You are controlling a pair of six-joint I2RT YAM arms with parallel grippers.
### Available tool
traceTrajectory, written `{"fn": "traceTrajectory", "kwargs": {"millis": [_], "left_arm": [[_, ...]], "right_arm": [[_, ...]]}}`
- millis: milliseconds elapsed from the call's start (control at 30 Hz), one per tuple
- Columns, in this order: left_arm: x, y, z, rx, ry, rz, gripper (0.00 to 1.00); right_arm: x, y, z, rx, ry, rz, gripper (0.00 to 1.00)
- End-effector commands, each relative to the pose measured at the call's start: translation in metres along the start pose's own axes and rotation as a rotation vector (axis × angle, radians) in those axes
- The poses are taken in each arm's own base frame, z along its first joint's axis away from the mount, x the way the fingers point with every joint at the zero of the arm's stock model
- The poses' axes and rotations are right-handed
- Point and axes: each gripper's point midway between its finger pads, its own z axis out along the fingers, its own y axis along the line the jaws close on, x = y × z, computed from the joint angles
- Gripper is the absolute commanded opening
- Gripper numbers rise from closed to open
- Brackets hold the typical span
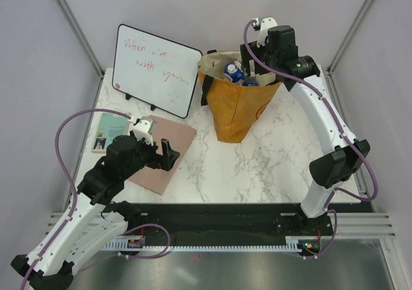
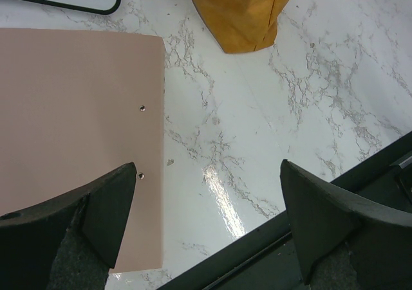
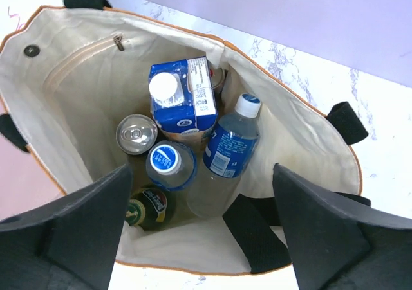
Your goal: Place the beverage into the canvas bag
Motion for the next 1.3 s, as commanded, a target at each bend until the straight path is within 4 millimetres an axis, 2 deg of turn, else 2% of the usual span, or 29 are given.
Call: {"fn": "traceTrajectory", "kwargs": {"millis": [0, 33, 67, 133, 167, 233, 267, 333, 400, 433, 500, 533, 633, 700, 767, 833, 933, 1100, 1267], "left_arm": [[-0.011, -0.003, -0.001, 0.017, -0.041, 0.024, 1.00], [-0.012, -0.004, -0.003, 0.017, -0.047, 0.015, 1.00], [-0.015, -0.004, -0.005, 0.014, -0.055, 0.010, 1.00], [-0.019, -0.005, -0.010, 0.015, -0.073, 0.000, 1.00], [-0.026, -0.002, -0.013, -0.008, -0.095, -0.008, 1.00], [-0.033, -0.004, -0.018, -0.001, -0.110, -0.014, 1.00], [-0.043, -0.008, -0.023, 0.011, -0.132, -0.014, 1.00], [-0.051, -0.012, -0.026, 0.021, -0.141, -0.013, 1.00], [-0.071, -0.019, -0.036, 0.039, -0.179, -0.013, 1.00], [-0.076, -0.020, -0.037, 0.039, -0.182, -0.010, 1.00], [-0.093, -0.031, -0.048, 0.082, -0.214, -0.006, 1.00], [-0.098, -0.033, -0.051, 0.090, -0.224, -0.005, 1.00], [-0.119, -0.039, -0.063, 0.102, -0.273, -0.014, 1.00], [-0.133, -0.041, -0.069, 0.097, -0.302, -0.028, 1.00], [-0.142, -0.046, -0.074, 0.113, -0.318, -0.043, 1.00], [-0.146, -0.049, -0.074, 0.121, -0.320, -0.065, 1.00], [-0.153, -0.052, -0.079, 0.136, -0.335, -0.075, 1.00], [-0.155, -0.052, -0.085, 0.134, -0.358, -0.081, 1.00], [-0.151, -0.050, -0.090, 0.134, -0.369, -0.074, 1.00]], "right_arm": [[-0.042, 0.011, -0.048, -0.034, -0.128, 0.086, 0.98], [-0.040, 0.016, -0.052, -0.043, -0.129, 0.095, 0.98], [-0.048, 0.018, -0.068, -0.050, -0.163, 0.106, 0.98], [-0.051, 0.025, -0.081, -0.068, -0.191, 0.137, 0.98], [-0.058, 0.026, -0.096, -0.076, -0.222, 0.156, 0.98], [-0.057, 0.029, -0.110, -0.091, -0.232, 0.199, 0.98], [-0.055, 0.030, -0.115, -0.095, -0.231, 0.209, 0.98], [-0.043, 0.033, -0.125, -0.108, -0.213, 0.248, 0.98], [-0.034, 0.033, -0.132, -0.109, -0.207, 0.272, 0.98], [-0.023, 0.028, -0.137, -0.080, -0.203, 0.299, 0.98], [-0.015, 0.024, -0.143, -0.053, -0.214, 0.379, 0.98], [-0.003, 0.022, -0.149, -0.043, -0.210, 0.399, 0.98], [0.010, 0.023, -0.164, -0.053, -0.219, 0.443, 0.98], [0.011, 0.025, -0.177, -0.075, -0.234, 0.461, 0.98], [0.007, 0.021, -0.199, -0.080, -0.285, 0.468, 0.98], [0.002, 0.017, -0.219, -0.077, -0.335, 0.458, 0.98], [0.004, 0.013, -0.236, -0.073, -0.370, 0.429, 0.98], [0.012, 0.003, -0.241, -0.018, -0.371, 0.420, 0.98], [0.008, 0.003, -0.248, -0.024, -0.397, 0.433, 0.98]]}}
